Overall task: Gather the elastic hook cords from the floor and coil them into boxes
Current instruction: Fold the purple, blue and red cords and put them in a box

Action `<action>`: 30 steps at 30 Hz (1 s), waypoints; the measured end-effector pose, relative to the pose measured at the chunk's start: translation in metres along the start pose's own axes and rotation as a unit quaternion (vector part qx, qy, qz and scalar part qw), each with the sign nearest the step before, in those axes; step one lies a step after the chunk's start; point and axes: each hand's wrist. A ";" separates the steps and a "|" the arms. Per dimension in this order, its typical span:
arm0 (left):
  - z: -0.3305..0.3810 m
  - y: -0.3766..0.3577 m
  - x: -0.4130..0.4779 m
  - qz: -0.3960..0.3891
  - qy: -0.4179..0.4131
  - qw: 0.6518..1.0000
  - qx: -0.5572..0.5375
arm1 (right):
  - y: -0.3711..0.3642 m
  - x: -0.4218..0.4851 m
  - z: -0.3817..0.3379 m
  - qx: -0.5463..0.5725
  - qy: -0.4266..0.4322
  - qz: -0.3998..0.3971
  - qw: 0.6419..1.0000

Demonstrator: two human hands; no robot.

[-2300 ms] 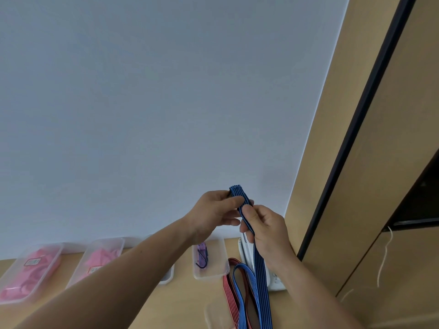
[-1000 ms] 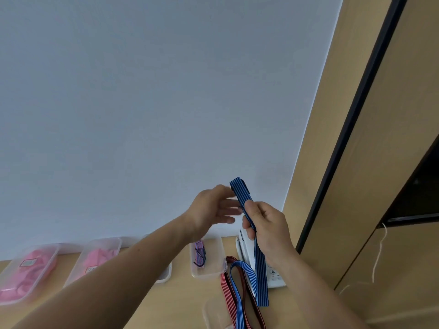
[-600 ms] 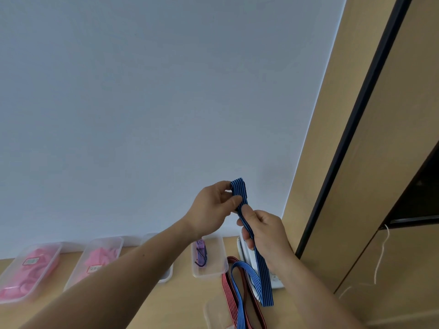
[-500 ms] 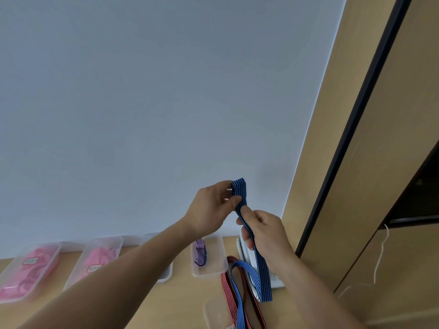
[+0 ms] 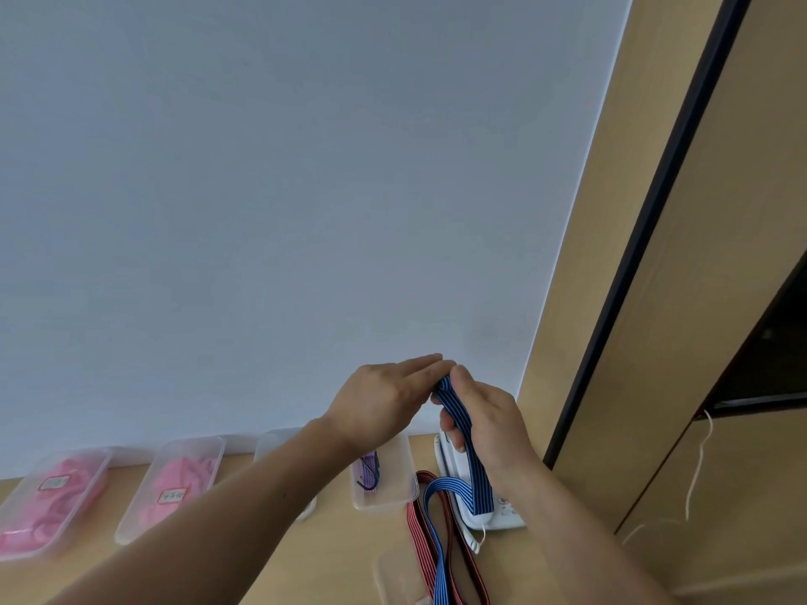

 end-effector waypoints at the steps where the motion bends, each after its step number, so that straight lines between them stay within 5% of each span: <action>1: -0.001 -0.002 -0.002 0.003 0.015 1.000 -0.021 | 0.001 0.000 0.001 -0.001 0.005 0.002 1.000; 3: 0.001 -0.004 -0.003 0.011 0.135 0.982 -0.135 | 0.004 0.000 0.001 0.007 0.020 0.013 1.000; 4: 0.004 -0.003 -0.001 -0.001 0.234 0.945 -0.228 | 0.004 0.000 0.000 0.008 0.030 0.019 0.999; 7: 0.006 0.006 0.014 -0.070 0.448 0.737 -0.501 | 0.002 0.001 -0.001 -0.012 0.060 0.033 0.998; 9: 0.006 0.010 0.019 -0.126 0.447 0.689 -0.556 | 0.001 0.000 -0.001 -0.027 0.072 0.038 0.996; 15: 0.009 0.010 0.021 -0.068 0.420 0.730 -0.535 | 0.001 -0.002 0.004 -0.040 0.032 0.056 0.997; 25: 0.014 0.003 0.013 -0.018 0.242 0.957 -0.158 | 0.003 -0.006 0.002 0.009 -0.013 0.038 0.999; 30: 0.007 0.000 0.006 0.011 0.098 0.995 -0.025 | 0.003 -0.008 -0.005 0.054 -0.012 0.015 0.998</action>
Point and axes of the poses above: each hand's wrist, its own x-axis towards the middle knuckle, its own y-axis out of the back of the hand, z = x × y
